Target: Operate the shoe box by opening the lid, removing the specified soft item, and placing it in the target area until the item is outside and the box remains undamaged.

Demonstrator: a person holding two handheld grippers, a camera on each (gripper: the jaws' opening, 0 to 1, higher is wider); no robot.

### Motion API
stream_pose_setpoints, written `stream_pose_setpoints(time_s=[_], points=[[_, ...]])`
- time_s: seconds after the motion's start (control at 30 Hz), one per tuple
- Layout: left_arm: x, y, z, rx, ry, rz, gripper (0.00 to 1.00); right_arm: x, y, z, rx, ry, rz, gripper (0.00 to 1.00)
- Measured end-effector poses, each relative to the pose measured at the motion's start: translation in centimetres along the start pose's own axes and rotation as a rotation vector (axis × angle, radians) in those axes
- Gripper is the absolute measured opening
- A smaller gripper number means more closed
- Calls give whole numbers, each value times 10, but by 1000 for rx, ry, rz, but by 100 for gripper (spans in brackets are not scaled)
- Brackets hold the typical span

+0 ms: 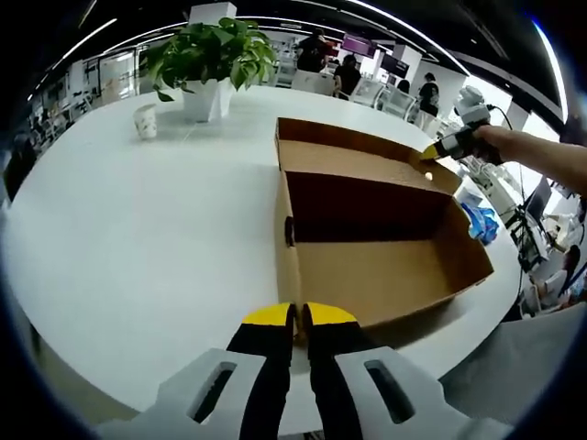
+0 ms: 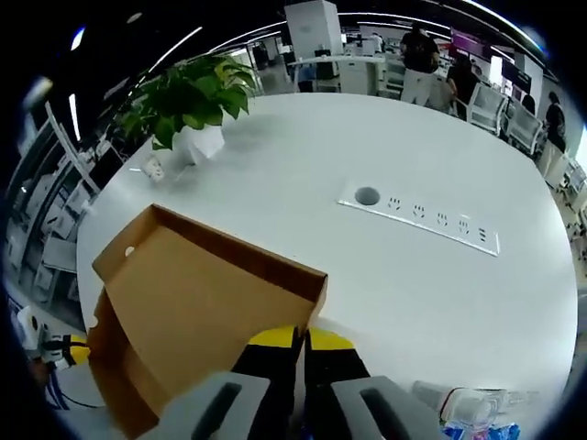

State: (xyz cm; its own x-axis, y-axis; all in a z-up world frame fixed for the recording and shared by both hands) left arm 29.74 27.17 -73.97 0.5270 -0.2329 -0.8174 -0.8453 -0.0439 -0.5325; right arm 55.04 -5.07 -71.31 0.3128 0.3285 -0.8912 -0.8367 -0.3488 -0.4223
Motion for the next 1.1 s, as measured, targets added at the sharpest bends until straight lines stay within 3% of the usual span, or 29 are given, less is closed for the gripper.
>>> stream_pose_setpoints(time_s=[0.4,1.1], points=[[-5,2,-11,-5,-5,-1,2,-23,-5,9,-102,33,-82,0],[-8,2,-13,-10,-4,4,2,-66,-4,26,-177,32,-235,0]])
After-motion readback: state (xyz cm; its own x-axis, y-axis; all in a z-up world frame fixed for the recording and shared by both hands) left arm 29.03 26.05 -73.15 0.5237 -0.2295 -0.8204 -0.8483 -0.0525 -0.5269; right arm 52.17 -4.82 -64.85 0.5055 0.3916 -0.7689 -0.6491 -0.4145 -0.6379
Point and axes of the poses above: the point that each gripper's makers call its tool centre point, and the gripper's own axes: x roughly forward along the fingers, z roughly to its left, y roughly out of its underside, the point moved 5 cm from there along -x, roughly backward along the fingers, and after that the axes turned 9 degrees about z, right-handed, at the moved point
